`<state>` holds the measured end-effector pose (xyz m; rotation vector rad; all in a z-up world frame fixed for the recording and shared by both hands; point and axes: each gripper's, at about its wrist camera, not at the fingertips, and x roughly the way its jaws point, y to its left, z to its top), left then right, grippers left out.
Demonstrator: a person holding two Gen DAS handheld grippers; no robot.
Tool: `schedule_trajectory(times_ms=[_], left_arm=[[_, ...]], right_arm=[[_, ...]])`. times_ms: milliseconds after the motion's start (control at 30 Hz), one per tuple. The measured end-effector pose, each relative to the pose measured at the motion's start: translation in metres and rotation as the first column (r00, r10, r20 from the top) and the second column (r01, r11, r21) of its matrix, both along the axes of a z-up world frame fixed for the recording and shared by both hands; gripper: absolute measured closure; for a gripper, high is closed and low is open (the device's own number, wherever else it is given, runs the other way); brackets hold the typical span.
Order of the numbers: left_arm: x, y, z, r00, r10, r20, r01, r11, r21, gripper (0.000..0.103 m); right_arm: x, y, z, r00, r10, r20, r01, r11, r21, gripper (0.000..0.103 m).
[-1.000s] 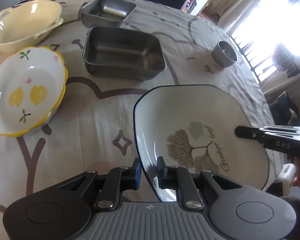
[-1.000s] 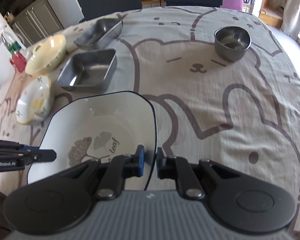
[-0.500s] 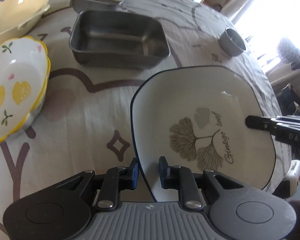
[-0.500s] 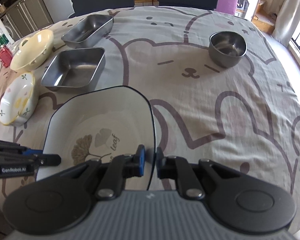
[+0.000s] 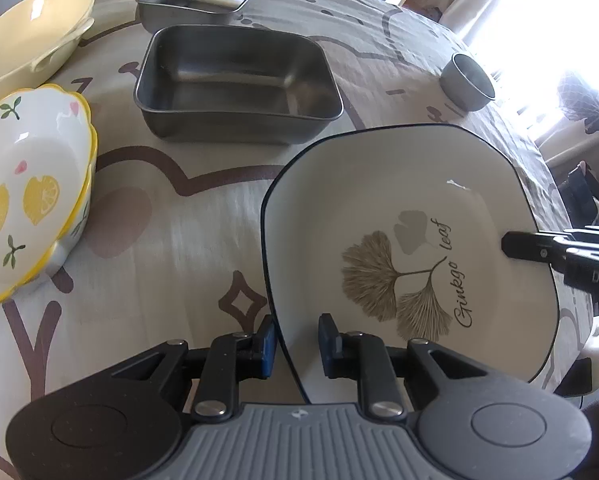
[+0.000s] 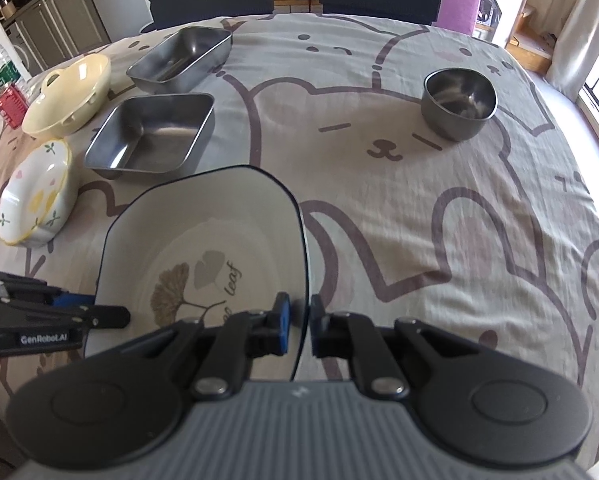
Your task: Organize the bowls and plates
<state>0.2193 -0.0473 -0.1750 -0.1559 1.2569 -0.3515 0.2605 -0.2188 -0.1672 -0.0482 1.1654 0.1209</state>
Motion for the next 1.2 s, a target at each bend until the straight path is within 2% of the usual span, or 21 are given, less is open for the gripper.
schedule_trajectory(times_ms=[100,300,433,567,667,1200], left_arm=[[-0.002,0.001,0.002,1.0,-0.013,0.007,0.013,1.0,0.001,0.079],[-0.004,0.0,0.004,0.999,-0.031,0.015,0.031,1.0,0.004,0.081],[-0.005,0.0,0.007,0.999,-0.028,0.028,0.028,1.0,0.006,0.077],[-0.005,0.0,0.01,0.999,-0.026,0.029,0.026,1.0,-0.004,0.078],[-0.005,-0.001,0.009,0.999,-0.031,0.028,0.031,1.0,-0.004,0.078],[-0.004,0.001,0.01,1.0,-0.016,0.01,0.016,1.0,-0.002,0.077]], right_arm=[[-0.002,0.003,-0.001,0.999,0.034,0.004,-0.033,0.999,-0.033,0.09],[0.003,-0.004,-0.007,1.0,0.026,-0.011,-0.026,1.0,-0.01,0.09],[0.007,-0.003,-0.015,0.998,0.044,-0.042,-0.046,0.998,-0.039,0.088],[0.01,-0.008,-0.026,0.997,0.046,-0.057,-0.051,0.994,-0.094,0.096],[0.01,-0.014,-0.026,0.998,0.033,-0.055,-0.037,0.997,-0.063,0.096],[0.01,-0.018,-0.026,0.998,0.029,-0.061,-0.03,0.999,-0.021,0.096]])
